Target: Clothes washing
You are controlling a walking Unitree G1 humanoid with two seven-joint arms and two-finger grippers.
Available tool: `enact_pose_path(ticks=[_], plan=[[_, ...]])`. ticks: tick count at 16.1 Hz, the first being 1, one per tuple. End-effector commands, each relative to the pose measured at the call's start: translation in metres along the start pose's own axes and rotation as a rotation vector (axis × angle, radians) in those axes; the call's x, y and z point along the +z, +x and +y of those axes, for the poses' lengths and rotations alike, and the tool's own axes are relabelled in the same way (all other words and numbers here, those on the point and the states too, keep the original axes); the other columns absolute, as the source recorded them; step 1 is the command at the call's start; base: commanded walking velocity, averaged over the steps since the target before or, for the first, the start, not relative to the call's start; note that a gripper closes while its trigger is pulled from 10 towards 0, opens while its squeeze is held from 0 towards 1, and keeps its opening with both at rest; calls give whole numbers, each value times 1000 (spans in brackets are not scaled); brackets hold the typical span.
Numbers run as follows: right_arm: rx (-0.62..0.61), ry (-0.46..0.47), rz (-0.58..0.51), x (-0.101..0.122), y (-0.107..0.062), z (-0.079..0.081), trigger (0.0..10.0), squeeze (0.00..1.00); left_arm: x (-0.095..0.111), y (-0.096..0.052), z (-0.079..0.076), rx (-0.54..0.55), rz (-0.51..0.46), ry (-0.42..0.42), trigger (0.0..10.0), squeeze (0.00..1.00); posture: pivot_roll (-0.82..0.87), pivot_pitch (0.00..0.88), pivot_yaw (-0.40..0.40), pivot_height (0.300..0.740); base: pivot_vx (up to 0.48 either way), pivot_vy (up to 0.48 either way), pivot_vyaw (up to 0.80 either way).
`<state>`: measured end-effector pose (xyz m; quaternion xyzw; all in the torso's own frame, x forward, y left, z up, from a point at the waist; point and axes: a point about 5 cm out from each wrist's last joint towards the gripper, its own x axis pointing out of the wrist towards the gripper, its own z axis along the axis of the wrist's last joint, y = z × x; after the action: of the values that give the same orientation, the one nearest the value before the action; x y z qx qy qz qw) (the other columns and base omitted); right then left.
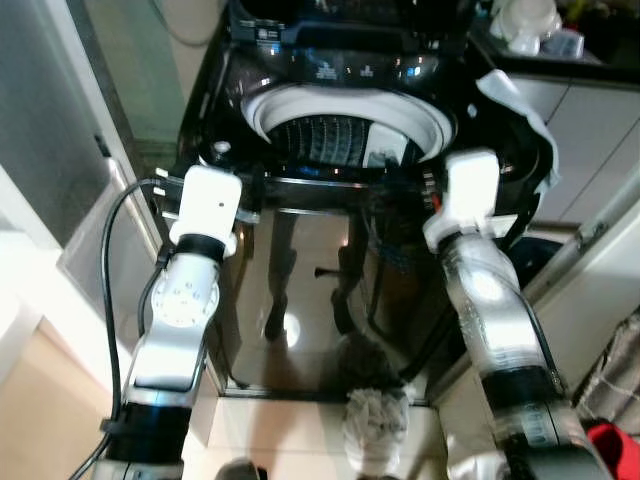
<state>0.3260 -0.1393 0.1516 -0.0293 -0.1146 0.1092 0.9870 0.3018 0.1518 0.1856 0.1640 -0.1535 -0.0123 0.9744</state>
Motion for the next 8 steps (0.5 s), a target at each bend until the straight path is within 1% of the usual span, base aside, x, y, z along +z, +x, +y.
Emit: enact_pose_path(ticks=[1, 2, 3, 4, 5, 6, 7, 8], plan=[[19, -28, -22, 6, -8, -1, 10000, 0, -2, -4, 0, 7, 8, 9, 10000, 0, 16, 0, -59, 740, 0, 0, 0], [23, -31, 7, 0, -24, -3, 10000, 0, -8, -11, -2, -2, 36, 4, 10000, 0, 12, 0, -58, 740, 0, 0, 0], [11, -44, 81, -18, -42, -9, 10000, 0, -24, -22, -5, -4, 116, -15, 10000, 0, 0, 0, -55, 740, 0, 0, 0], [-8, -62, 156, -38, -51, -13, 10000, 0, -47, -34, -8, 0, 228, -38, 10000, 0, -5, 0, -53, 740, 0, 0, 0], [-35, -62, 190, -47, -47, -15, 10000, 0, -61, -39, -10, 12, 296, -65, 10000, 0, -4, 0, -55, 740, 0, 0, 0], [-61, -28, 209, -50, -40, -15, 10000, 0, -68, -41, -10, 25, 336, -74, 10000, 0, -1, 0, -54, 740, 0, 0, 0], [-55, -18, 198, -46, -31, -10, 10000, 0, -67, -40, -10, 20, 331, -70, 10000, 0, -3, 0, -46, 740, 0, 0, 0], [-37, -14, 184, -43, -25, -4, 10000, 0, -62, -36, -10, 8, 305, -57, 10000, 0, -7, 0, -39, 740, 0, 0, 0]])
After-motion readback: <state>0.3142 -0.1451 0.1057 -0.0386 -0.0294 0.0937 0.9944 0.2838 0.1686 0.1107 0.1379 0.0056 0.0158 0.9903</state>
